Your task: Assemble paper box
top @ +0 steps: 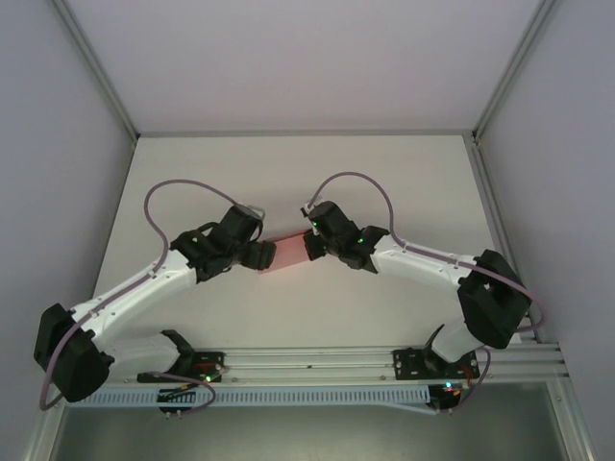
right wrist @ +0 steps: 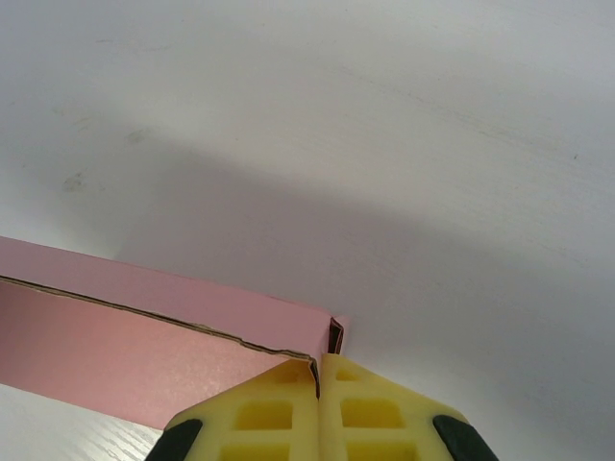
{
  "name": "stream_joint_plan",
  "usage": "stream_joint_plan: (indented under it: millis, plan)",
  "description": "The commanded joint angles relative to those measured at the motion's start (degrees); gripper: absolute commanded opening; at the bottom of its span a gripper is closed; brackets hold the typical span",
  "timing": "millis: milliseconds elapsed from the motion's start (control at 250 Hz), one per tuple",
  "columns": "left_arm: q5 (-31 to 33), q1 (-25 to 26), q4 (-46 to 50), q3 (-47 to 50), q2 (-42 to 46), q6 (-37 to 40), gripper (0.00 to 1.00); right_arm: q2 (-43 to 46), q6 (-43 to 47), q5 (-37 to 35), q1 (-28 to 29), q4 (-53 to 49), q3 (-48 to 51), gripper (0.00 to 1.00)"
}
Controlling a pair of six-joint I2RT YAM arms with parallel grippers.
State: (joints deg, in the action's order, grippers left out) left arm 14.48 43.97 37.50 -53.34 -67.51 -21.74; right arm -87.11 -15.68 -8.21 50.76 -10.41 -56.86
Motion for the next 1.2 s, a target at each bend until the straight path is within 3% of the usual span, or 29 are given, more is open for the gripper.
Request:
stream_joint_plan:
  millis: [0,76,212,443,555,679,894,1102,1142,1198]
  plan:
    - [2.54,0.17,5.17,-0.46,0.43,-5.04,0.79,-2.06,-1.10,-0.41,0.83,-7.61,0.17,0.00]
    - [2.52,0.21,4.64,0.80,1.69,-4.85,0.79,-2.40,-0.98,0.14,0.84,-7.70,-0.31,0.00]
    - [2.57,-0.53,2.36,1.80,1.64,-3.08,0.65,-2.56,-0.71,1.15,0.92,-7.42,-0.47,0.00]
    - [2.25,-4.20,-0.42,0.34,-0.41,1.38,0.63,-2.32,-0.06,1.49,0.97,-7.47,-0.61,0.00]
    - [-1.96,-6.15,-2.02,-0.16,-1.26,3.80,0.59,-2.87,0.13,0.92,0.93,-8.30,-1.08,0.00]
    - [-5.30,-6.25,-2.59,0.52,-2.36,5.56,0.51,-2.89,0.04,0.45,1.01,-8.19,-1.06,0.00]
    - [-6.81,-6.42,-4.93,0.43,-2.25,6.44,0.19,-3.31,0.30,0.87,1.00,-8.73,-1.12,0.00]
    - [-8.65,-6.39,-5.67,0.87,-2.06,6.98,0.07,-2.30,0.67,0.91,1.01,-8.76,-0.64,0.00]
    - [-8.83,-6.42,-5.87,0.99,-2.25,7.18,0.00,-2.14,0.95,1.38,1.00,-8.58,-0.53,0.00]
    - [-9.00,-6.44,-5.80,0.87,-2.48,7.38,0.00,-2.10,1.31,1.70,1.05,-8.55,-0.26,0.00]
